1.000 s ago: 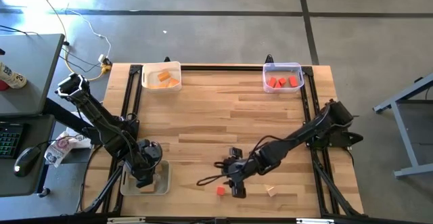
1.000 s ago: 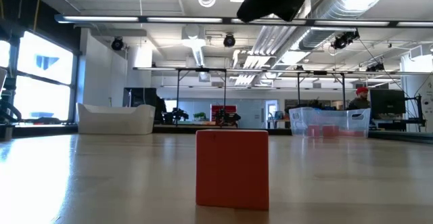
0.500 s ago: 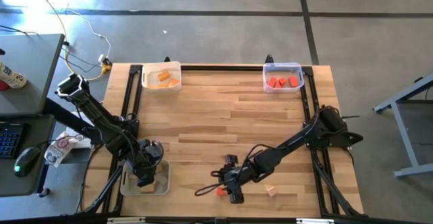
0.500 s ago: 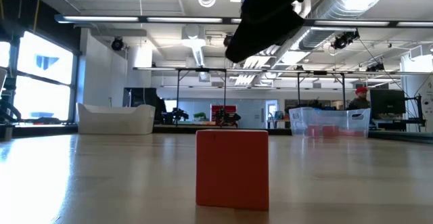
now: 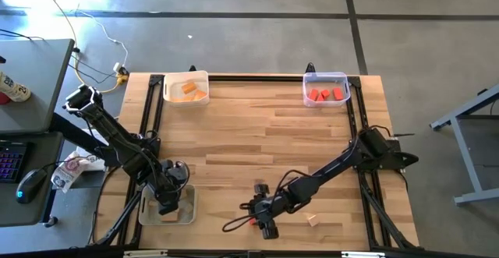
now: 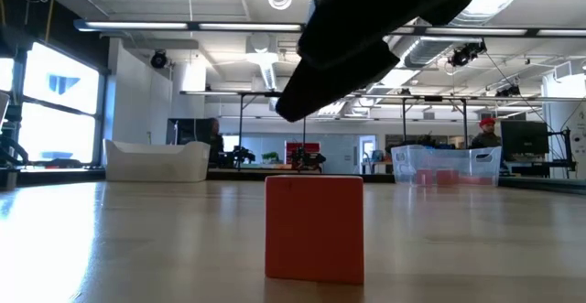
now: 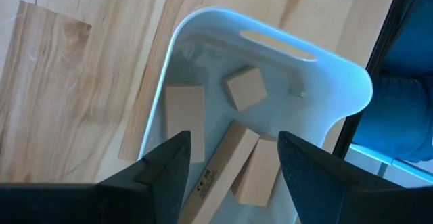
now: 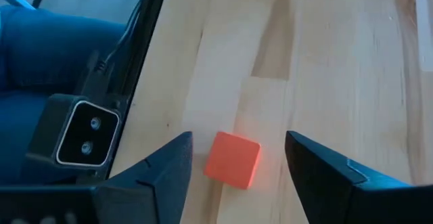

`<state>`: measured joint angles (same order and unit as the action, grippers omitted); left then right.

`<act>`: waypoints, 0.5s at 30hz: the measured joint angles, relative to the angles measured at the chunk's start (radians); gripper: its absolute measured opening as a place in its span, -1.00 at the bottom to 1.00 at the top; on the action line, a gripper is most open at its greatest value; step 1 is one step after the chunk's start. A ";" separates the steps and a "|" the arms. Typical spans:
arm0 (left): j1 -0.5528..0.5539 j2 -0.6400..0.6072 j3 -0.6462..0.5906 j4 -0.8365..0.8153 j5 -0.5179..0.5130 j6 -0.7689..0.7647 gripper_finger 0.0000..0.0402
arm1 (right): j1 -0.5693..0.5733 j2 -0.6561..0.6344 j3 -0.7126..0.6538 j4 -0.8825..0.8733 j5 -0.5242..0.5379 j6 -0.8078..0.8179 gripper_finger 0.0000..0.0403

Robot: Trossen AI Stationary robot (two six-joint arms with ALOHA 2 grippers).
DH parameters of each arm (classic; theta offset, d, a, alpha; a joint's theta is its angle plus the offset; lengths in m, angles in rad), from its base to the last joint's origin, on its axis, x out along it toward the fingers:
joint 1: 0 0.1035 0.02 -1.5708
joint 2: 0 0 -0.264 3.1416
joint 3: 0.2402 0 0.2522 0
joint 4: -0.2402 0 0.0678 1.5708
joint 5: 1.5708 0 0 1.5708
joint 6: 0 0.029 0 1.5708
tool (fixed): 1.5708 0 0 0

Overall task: Sort & place blocks by color
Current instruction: Put the orange block into the transparent bin

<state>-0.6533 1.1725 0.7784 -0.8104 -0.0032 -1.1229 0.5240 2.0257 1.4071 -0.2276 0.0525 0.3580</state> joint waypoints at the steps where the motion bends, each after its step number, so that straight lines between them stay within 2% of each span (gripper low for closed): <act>1: 0.000 0.000 0.000 0.000 0.000 0.000 0.03 | 0.000 0.000 0.000 0.002 0.000 0.000 0.11; 15: 0.000 0.000 0.000 0.000 0.000 0.035 0.03 | 0.001 0.063 0.000 0.033 -0.003 0.096 0.14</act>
<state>-0.6533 1.1725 0.7788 -0.8108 -0.0036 -1.0882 0.5252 2.0892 1.4071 -0.1943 0.0490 0.4544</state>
